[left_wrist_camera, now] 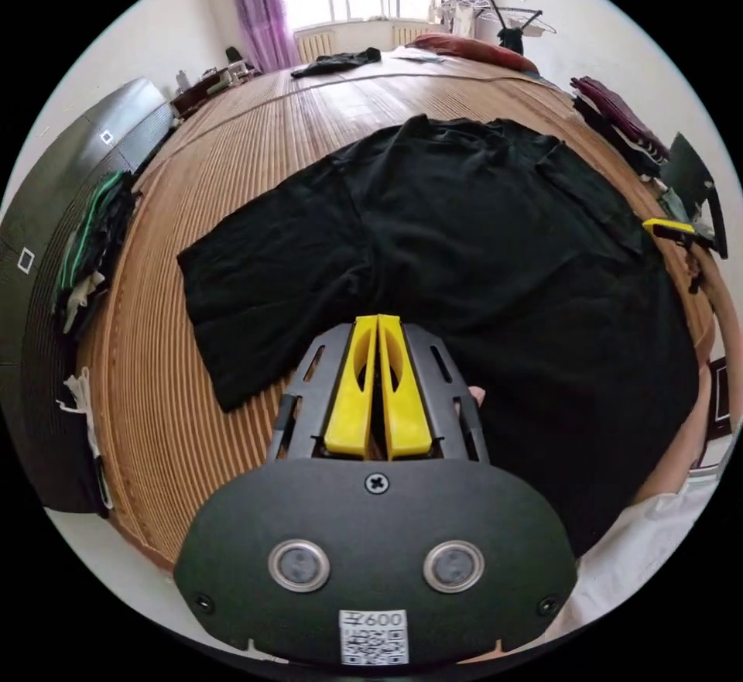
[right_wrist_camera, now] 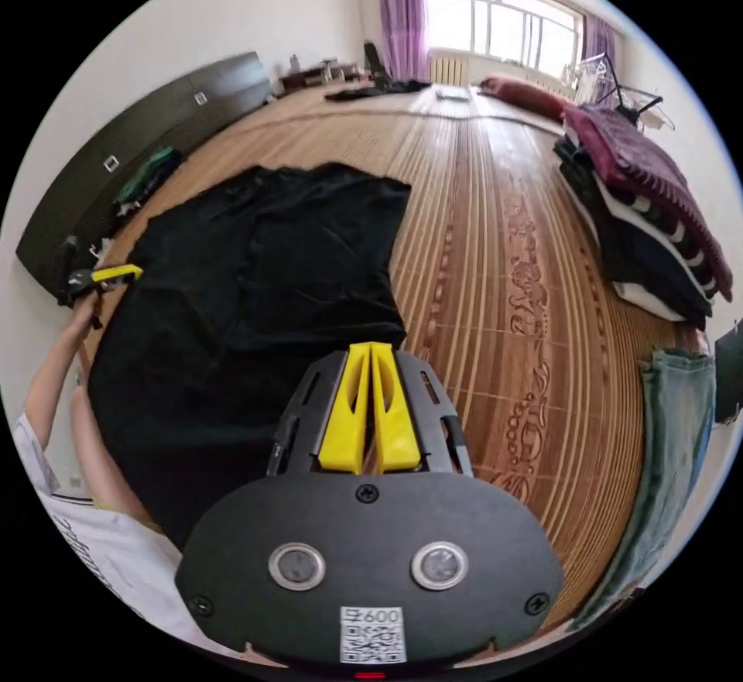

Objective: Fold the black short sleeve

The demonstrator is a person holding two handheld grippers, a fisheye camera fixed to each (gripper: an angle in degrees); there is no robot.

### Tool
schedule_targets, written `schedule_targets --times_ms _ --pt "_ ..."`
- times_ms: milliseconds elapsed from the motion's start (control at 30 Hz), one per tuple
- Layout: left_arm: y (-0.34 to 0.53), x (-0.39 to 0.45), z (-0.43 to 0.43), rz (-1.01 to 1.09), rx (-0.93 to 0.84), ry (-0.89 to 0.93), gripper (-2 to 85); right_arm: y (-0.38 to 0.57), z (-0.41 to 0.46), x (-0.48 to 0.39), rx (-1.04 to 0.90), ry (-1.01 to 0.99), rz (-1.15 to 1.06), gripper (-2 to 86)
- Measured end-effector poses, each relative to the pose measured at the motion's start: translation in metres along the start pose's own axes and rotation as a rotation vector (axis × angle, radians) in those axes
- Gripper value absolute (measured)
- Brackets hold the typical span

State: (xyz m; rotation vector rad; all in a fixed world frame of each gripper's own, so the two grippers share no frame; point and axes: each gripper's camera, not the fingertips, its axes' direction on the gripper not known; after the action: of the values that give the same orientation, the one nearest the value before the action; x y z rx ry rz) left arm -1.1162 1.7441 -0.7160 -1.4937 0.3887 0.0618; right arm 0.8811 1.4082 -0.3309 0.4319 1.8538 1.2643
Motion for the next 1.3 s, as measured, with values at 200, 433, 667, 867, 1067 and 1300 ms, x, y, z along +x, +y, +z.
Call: schedule_targets --times_ms 200,433,667,867,1067,1300 --pt "-0.059 0.002 0.095 0.148 0.015 -0.168 0.4 -0.07 0.036 0.063 0.025 -0.093 0.079 -0.8" --pt "-0.12 -0.015 0.165 0.004 -0.044 -0.247 0.4 -0.133 0.076 0.09 -0.037 -0.044 0.074 -0.9" --pt "-0.07 0.212 0.098 0.532 0.437 -0.151 0.7 -0.172 0.104 0.096 -0.119 0.045 -0.034 -0.9" --pt "-0.053 0.327 0.117 0.662 0.364 0.347 0.9 -0.179 0.118 0.11 -0.074 0.069 -0.015 -0.9" --pt "-0.033 0.297 0.227 0.309 0.091 0.735 0.4 -0.194 0.13 0.12 -0.104 0.077 -0.135 -0.9" --pt "-0.014 0.299 0.312 0.516 -0.008 0.867 0.3 -0.197 0.136 0.14 -0.027 0.061 -0.115 -0.9"
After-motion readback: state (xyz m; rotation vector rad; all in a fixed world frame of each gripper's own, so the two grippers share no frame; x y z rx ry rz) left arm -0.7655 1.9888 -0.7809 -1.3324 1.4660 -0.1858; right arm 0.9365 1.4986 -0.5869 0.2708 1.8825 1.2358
